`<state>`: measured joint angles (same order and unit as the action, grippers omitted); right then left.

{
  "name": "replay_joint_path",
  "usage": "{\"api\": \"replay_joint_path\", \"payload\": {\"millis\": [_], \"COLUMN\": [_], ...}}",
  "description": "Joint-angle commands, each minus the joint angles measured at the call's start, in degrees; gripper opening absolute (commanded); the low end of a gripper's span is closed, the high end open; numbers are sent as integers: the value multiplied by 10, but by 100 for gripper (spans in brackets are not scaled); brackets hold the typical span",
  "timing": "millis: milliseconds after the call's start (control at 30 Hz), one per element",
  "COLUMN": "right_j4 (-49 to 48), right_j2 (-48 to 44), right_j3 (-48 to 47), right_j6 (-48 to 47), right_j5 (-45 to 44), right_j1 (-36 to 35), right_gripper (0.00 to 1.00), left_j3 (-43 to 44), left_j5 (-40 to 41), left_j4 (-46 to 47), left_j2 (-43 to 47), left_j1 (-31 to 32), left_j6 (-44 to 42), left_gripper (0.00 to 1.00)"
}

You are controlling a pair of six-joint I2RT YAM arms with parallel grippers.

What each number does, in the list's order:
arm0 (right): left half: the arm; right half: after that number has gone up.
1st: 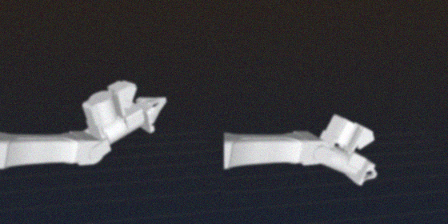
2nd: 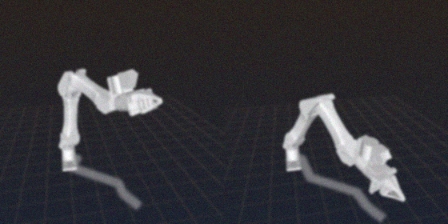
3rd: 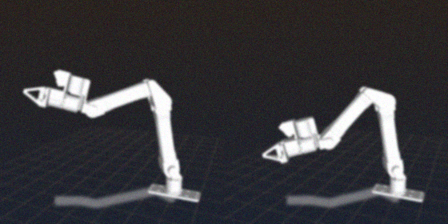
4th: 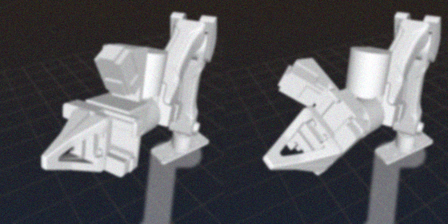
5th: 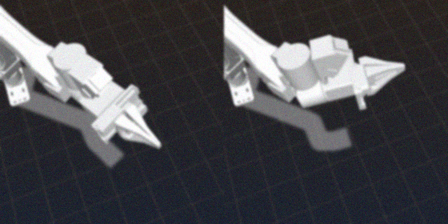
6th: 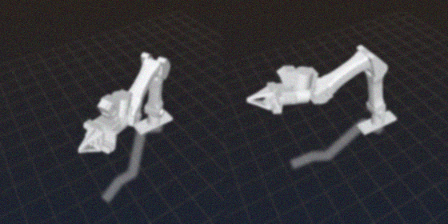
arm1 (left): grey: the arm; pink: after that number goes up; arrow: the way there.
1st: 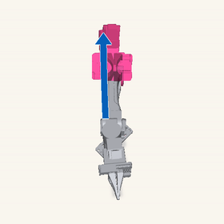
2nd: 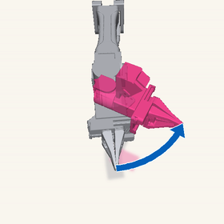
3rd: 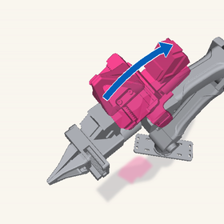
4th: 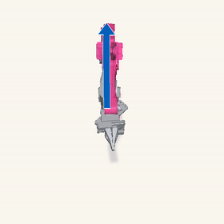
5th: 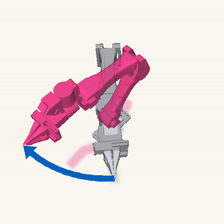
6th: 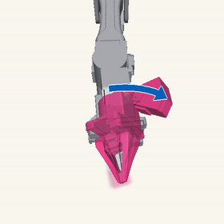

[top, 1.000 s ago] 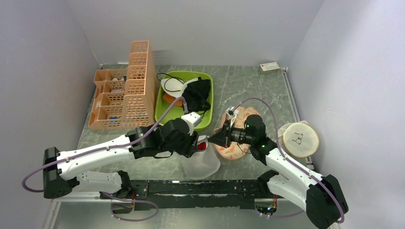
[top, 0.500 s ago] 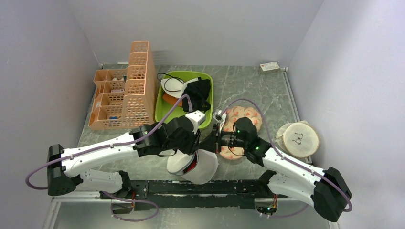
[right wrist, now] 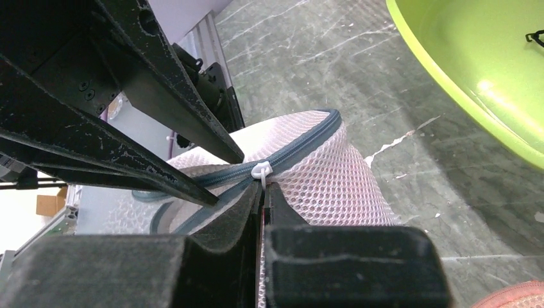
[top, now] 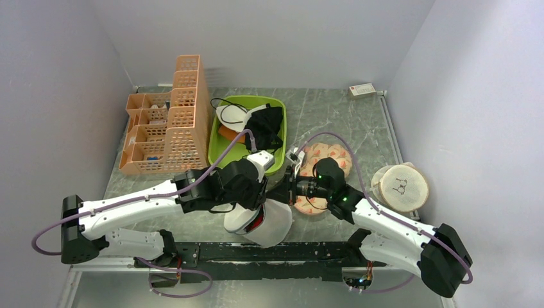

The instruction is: Unzip the laundry bag and remove the bra

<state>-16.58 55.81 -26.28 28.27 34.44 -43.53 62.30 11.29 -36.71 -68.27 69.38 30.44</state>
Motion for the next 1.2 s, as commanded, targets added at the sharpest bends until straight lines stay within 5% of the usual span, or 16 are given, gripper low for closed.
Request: {"api": "replay_joint_path", "payload": {"millis": [0, 300, 567, 933, 1100, 1167], "right_j4": [-20, -28, 0, -22, -68, -62], "right_j2": [2, 10, 34, 112, 99, 92], "right_j3": [-12, -13, -30, -44, -23, -20], "right_j6": [-7, 0, -16, -12, 2, -1], "right_j5": [-15, -38, -66, 5, 71, 79], "right_j1": [-2, -1, 15, 83, 79, 74], "right_gripper": [0, 0, 0, 0, 0, 0], "left_j3": [-8, 13, 27, 50, 54, 52], "left_j5": [15, 15, 12, -15, 62, 106], "left_j4": [-21, -27, -14, -14, -70, -103], "left_j2": [20, 37, 109, 168, 139, 120], "left_j1": [5, 5, 6, 6, 6, 6], "left_j6": [6, -7, -17, -7, 23, 43], "left_gripper": [33, 7, 7, 7, 7, 14]}}
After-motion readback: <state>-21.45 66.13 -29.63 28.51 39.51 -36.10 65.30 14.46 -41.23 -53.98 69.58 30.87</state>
